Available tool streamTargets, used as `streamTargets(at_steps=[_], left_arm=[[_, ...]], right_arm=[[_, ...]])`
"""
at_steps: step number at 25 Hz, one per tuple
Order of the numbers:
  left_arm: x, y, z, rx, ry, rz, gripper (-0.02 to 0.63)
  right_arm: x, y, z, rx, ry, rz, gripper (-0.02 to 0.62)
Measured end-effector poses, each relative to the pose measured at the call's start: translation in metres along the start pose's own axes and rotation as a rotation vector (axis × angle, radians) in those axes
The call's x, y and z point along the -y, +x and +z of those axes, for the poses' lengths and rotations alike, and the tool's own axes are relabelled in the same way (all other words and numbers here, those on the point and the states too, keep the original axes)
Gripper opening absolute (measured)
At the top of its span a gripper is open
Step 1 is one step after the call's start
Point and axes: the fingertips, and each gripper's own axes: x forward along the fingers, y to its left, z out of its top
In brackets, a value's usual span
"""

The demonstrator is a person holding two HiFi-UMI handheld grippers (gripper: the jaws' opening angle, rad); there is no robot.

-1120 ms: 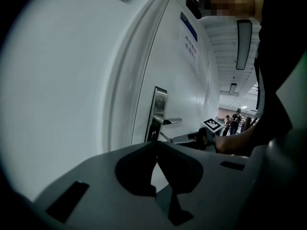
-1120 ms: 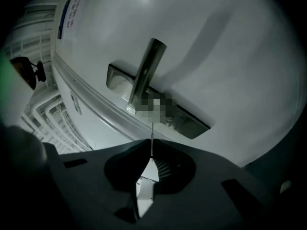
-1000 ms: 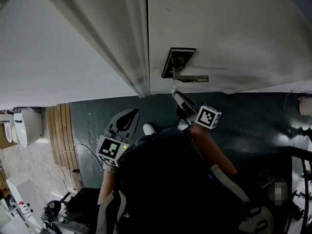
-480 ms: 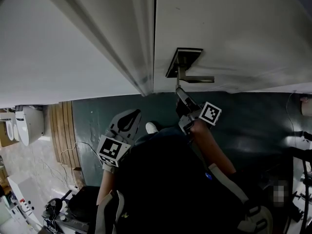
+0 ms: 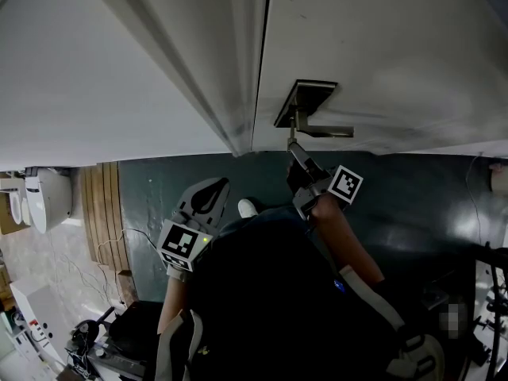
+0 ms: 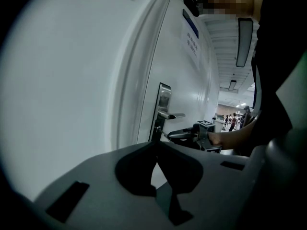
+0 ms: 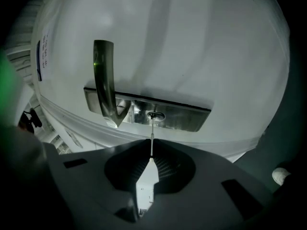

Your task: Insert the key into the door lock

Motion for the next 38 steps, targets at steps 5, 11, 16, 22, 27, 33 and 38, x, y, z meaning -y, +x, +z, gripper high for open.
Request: streamTargets(at_steps=[5, 11, 16, 22, 27, 33, 38], left_arm=[[-0.001, 0.0, -0.001, 0.005, -0.008, -0.001, 0.008], [-0.001, -0.002, 0.0, 0.012, -0.015, -0.001, 0.008], [0.0, -0.001, 0.0, 0.014, -0.022, 0.002, 0.008], [0.003, 0.001, 0.002, 0.016, -0.021, 0.004, 0.008], [0.004, 0.003, 0.005, 0.018, -0.019, 0.013, 0.008], [0.004, 0.002, 0.005, 0.018, -0.015, 0.025, 0.008], [0.004, 0.002, 0.006, 0.017, -0.016, 0.029, 0.008]], right_arm=[[-0.001, 0.0, 0.005, 0.008, 0.012, 0.001, 0.034], [-0.002, 0.002, 0.006, 0.011, 0.037, -0.01, 0.034], [-0.003, 0.002, 0.007, 0.015, 0.049, -0.015, 0.034], [-0.004, 0.002, 0.008, 0.009, 0.077, -0.022, 0.034], [-0.006, 0.002, 0.008, 0.006, 0.118, -0.025, 0.034], [-0.005, 0.003, 0.012, 0.012, 0.142, -0.024, 0.033], [-0.005, 0.003, 0.011, 0.016, 0.151, -0.031, 0.033]])
